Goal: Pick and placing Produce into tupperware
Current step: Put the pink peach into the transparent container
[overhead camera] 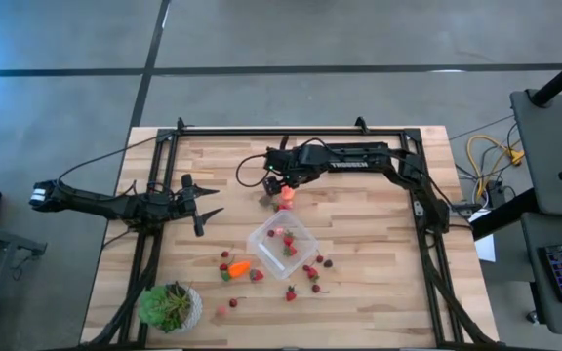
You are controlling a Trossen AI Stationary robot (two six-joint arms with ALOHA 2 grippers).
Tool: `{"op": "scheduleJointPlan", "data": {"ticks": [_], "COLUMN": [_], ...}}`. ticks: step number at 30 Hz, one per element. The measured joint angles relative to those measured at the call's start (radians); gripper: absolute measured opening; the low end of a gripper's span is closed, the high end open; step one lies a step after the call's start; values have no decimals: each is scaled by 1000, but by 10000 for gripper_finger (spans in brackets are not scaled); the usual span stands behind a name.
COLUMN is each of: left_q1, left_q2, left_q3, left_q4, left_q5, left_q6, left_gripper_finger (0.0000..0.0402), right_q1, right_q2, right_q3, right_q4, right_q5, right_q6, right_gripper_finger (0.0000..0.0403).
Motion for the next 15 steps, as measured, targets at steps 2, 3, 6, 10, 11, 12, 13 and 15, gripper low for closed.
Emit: {"op": "scheduleJointPlan", "data": {"ticks": [2, 3, 6, 10, 11, 12, 13, 15], "left_q1": [0, 0, 0, 0, 0, 0, 0, 0], "left_q2": [0, 0, 1, 1, 1, 0, 0, 1], "left_q3": [0, 0, 0, 0, 0, 0, 0, 0], "left_q4": [1, 0, 1, 0, 0, 0, 0, 0], "left_q5": [0, 0, 0, 0, 0, 0, 0, 0], "left_q6": [0, 0, 0, 0, 0, 0, 0, 0], "left_gripper_finger": [242, 242, 242, 242, 242, 242, 242, 242], "right_q1": [0, 0, 1, 2, 2, -1, -2, -3], "right_q2": [1, 1, 3, 13, 16, 20, 24, 39], "right_q3": [0, 0, 0, 0, 0, 0, 0, 0], "right_q4": [0, -1, -1, -3, -4, -3, -6, -8], "right_q5": [26, 29, 31, 29, 18, 3, -4, -6], "right_q6": [5, 5, 5, 31, 51, 73, 94, 124], "right_gripper_finger": [333, 337, 345, 349, 349, 349, 350, 349]}}
